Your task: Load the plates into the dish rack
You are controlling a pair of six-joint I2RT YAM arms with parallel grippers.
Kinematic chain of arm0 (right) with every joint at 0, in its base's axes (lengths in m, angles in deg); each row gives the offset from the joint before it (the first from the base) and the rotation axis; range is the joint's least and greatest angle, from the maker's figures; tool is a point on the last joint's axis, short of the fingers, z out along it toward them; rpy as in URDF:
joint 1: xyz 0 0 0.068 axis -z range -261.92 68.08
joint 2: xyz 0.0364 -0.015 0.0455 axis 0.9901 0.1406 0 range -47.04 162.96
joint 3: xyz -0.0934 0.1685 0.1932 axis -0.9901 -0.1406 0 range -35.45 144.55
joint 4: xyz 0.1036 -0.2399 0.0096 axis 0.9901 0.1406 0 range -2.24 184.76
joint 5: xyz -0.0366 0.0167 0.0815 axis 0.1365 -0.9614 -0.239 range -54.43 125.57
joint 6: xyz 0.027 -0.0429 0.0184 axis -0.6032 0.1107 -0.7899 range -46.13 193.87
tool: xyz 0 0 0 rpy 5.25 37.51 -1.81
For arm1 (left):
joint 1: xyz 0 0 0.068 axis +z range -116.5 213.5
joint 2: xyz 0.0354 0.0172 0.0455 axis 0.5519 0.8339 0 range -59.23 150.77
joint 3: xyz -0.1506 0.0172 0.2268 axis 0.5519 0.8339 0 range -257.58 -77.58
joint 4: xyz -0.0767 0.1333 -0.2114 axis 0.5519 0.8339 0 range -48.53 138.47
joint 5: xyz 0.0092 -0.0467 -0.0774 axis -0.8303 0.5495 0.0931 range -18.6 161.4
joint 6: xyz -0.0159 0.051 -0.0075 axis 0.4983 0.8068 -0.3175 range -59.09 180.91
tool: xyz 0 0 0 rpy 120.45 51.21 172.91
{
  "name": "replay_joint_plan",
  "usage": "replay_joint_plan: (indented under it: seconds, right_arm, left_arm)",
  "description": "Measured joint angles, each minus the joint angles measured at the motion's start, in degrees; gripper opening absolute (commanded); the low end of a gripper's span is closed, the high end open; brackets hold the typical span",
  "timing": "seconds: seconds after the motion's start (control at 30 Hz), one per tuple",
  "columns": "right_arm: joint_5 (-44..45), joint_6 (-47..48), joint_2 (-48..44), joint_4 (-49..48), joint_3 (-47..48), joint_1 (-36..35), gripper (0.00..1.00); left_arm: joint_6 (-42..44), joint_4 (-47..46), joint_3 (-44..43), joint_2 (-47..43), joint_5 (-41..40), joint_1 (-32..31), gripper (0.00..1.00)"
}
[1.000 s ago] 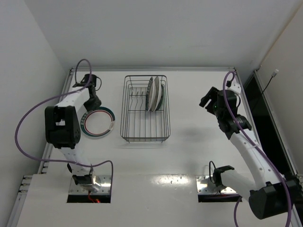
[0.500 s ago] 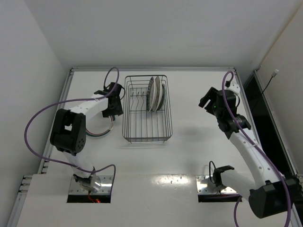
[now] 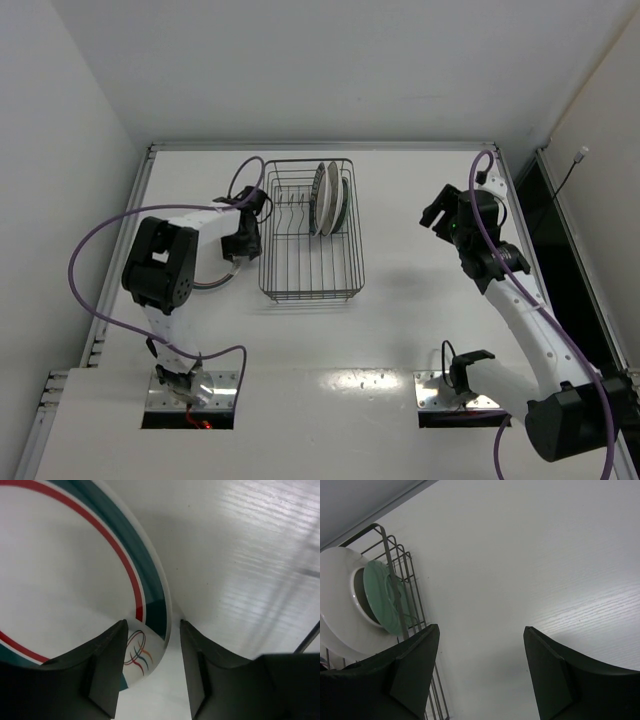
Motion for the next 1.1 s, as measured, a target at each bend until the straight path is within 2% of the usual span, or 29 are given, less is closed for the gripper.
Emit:
replay_joint_plan:
  seconds: [0.07, 0.13, 0.17, 0.23, 0.33, 0.57, 0.67, 0.8, 0.97, 1.1]
  right_arm:
    - [0.00, 0.00, 0.00, -0.02, -0.11, 0.13, 0.65]
    - [-0.17, 0.00, 0.00, -0.02, -0.35, 0.48, 0.65]
    - [-0.22, 0.00, 0.00, 0.00, -0.52, 0.83, 0.65]
    - [-0.37, 0.00, 0.00, 0.00, -0.79, 1.40, 0.65]
    - [-0.63, 0.00, -0.02, 0.02, -1.16, 2.16, 0.65]
    - [-1.16, 0.00, -0.02, 0.00, -1.25, 2.60, 0.65]
    - [-1.62, 0.00, -0.02, 0.00, -1.25, 2.60, 0.65]
    - [-1.68, -0.02, -0.02, 0.00, -1.25, 2.60, 0.65]
    - [-1.70, 0.00, -0.04, 0.00, -1.29, 2.60, 0.65]
    - [-1.70, 0.00, -0.09, 0.00, -1.29, 2.60, 0.65]
  left_arm:
    - [0.11, -0.20, 0.00, 0.33, -0.72, -0.15, 0.27]
    - [0.87, -0.15, 0.07, 0.44, -2.43, -0.42, 0.19]
    - [1.36, -0.09, 0.07, 0.55, -3.26, -0.50, 0.09]
    - [2.67, 0.55, 0.04, 0.85, -6.19, -0.63, 0.00]
    - [3.74, 2.93, 0.00, 1.27, -9.81, -0.90, 0.00]
    - [3.13, 7.17, -3.17, 0.92, -10.97, -0.90, 0.00]
    - [2.25, 10.69, -10.49, -0.37, -10.71, -0.83, 0.00]
    - [0.31, 12.85, -25.29, -2.51, -10.14, -1.03, 0.00]
    - [-1.22, 14.40, -41.66, -5.33, -11.65, -4.07, 0.00]
    - [-1.84, 11.67, -42.58, -10.71, -7.10, -6.67, 0.00]
